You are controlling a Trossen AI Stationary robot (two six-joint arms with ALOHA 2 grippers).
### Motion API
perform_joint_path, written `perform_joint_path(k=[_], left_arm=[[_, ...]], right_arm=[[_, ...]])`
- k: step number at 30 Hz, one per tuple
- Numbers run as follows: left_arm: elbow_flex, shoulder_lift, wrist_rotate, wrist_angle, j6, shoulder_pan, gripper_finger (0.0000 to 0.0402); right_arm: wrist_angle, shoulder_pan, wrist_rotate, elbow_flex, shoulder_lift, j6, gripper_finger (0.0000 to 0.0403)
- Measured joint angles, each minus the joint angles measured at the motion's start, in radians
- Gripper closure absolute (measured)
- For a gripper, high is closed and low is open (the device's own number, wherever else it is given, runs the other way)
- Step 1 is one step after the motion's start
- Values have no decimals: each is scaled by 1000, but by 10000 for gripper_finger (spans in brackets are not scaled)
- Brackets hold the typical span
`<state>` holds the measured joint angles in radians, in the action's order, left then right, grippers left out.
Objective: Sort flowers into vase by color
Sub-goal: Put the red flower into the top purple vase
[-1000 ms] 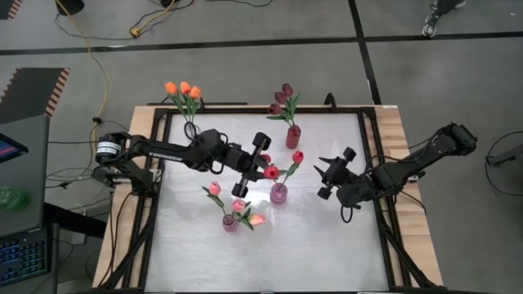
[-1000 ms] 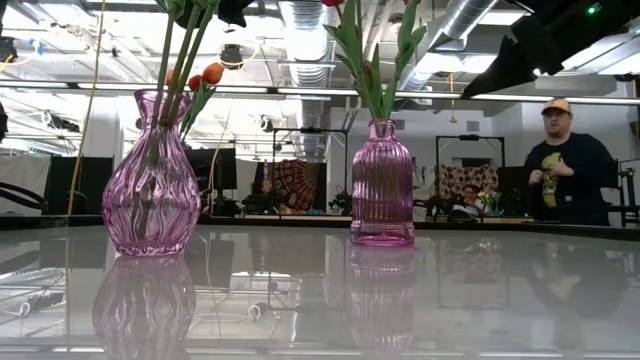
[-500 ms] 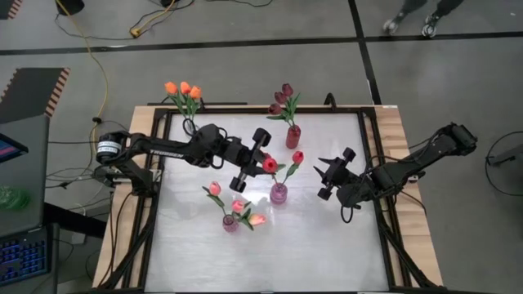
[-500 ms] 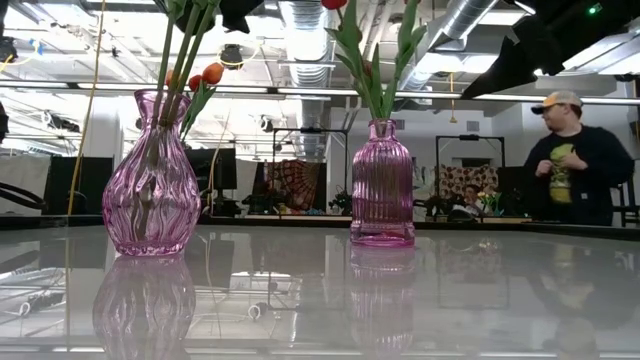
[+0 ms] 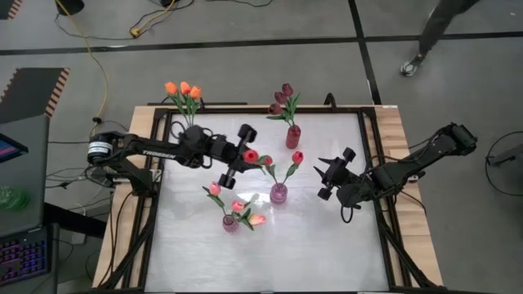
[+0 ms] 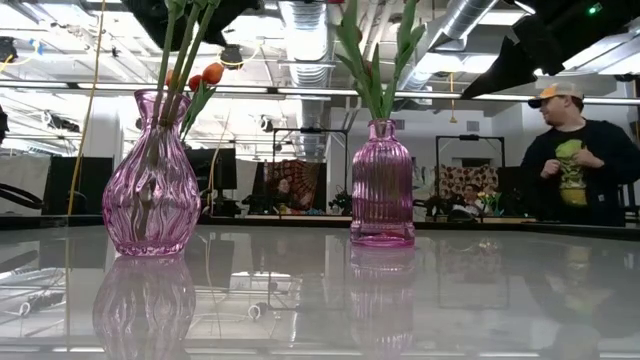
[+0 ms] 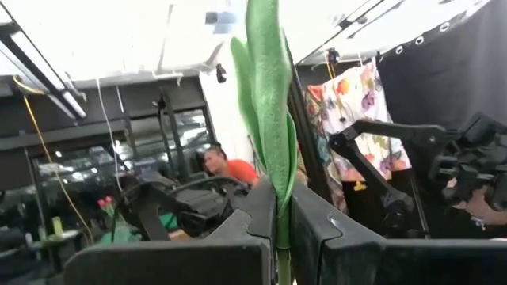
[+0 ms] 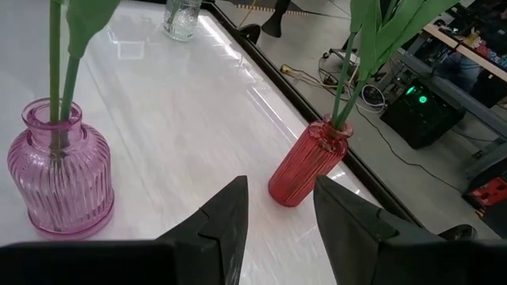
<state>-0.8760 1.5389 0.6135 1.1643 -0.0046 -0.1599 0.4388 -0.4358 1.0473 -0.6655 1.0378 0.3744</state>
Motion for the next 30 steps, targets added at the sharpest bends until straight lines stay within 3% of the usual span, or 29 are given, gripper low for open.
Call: perform_joint_path(k=[6, 18, 30], left_arm=[[83, -27, -16, 70, -27, 2, 401], [85, -13, -25, 42, 15, 25, 401], [128, -13, -112, 22, 81, 62, 401]], right_arm=[[0, 0, 0, 0, 0, 0, 233], [-6, 0, -1, 0, 0, 2, 233], [-7, 0, -2, 0, 0, 2, 233]])
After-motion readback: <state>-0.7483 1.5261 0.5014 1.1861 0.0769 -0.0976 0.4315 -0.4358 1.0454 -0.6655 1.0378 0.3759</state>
